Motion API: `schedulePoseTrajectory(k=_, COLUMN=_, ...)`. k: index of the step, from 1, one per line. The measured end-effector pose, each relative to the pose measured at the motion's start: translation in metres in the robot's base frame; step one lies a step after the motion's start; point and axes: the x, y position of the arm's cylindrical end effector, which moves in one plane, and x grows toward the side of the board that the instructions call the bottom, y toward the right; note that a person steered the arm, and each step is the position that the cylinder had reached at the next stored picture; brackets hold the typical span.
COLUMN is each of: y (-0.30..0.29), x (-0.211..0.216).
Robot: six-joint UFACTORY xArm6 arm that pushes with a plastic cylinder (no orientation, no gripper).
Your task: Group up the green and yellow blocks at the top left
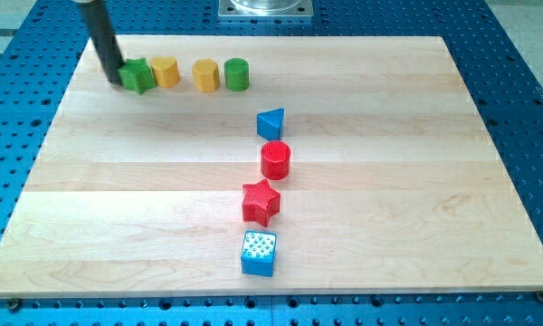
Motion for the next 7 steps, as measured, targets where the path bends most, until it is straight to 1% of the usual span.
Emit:
schedulePoseTrajectory(k=1, y=0.036, x=-0.005)
schedulePoseTrajectory(k=2, y=0.056, x=-0.011)
schedulePoseTrajectory(k=3, y=0.056, x=-0.021)
schedulePoseTrajectory(k=4, y=0.052, x=-0.062)
schedulePoseTrajectory(k=5, y=0.11, x=-0.068)
schedulePoseTrajectory(k=6, y=0.129, x=-0.056)
schedulePoseTrajectory(k=7, y=0.113, x=-0.027)
